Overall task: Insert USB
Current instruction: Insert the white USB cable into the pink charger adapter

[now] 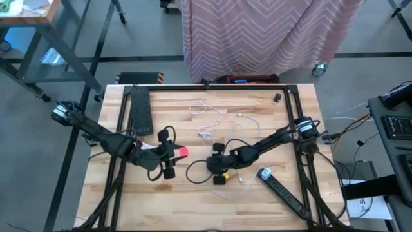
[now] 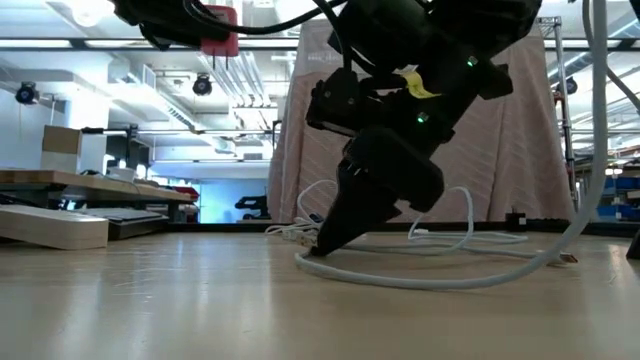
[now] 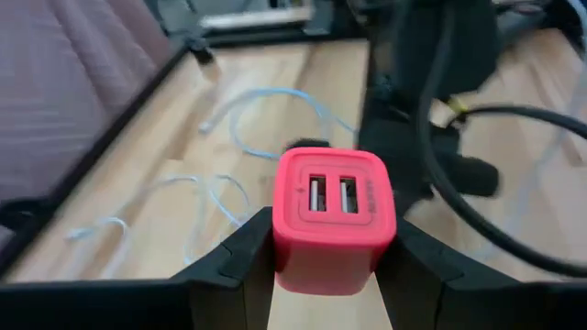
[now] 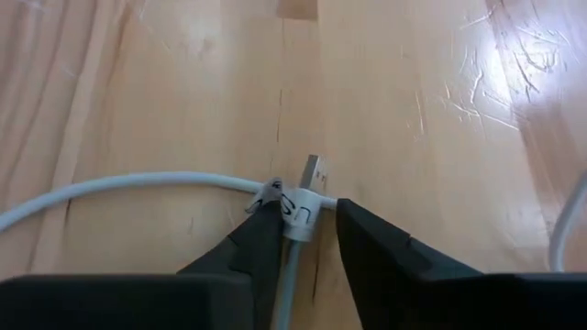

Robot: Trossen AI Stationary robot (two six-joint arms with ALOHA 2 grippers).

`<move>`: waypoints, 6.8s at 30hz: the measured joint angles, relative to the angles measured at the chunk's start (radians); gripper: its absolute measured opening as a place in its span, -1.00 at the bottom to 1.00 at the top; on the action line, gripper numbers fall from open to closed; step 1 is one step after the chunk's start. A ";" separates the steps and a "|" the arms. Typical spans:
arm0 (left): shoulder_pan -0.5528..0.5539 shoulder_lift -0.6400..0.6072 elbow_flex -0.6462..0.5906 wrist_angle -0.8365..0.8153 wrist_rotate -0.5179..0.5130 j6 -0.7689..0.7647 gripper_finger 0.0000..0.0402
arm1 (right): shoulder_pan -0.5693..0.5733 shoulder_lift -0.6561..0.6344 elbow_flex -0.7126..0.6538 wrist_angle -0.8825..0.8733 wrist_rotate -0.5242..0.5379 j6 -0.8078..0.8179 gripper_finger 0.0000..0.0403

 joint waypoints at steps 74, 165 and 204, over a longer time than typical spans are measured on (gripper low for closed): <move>-0.049 0.645 0.379 0.456 -0.721 1.333 -0.32 | 0.145 -0.188 -0.484 1.401 0.120 1.060 -0.98; -0.012 0.669 0.390 0.458 -0.735 1.442 -0.32 | 0.022 -0.120 -0.469 1.559 0.181 1.162 -0.98; -0.028 0.692 0.389 0.472 -0.728 1.328 -0.31 | -0.016 -0.136 -0.536 1.582 0.110 1.104 -0.83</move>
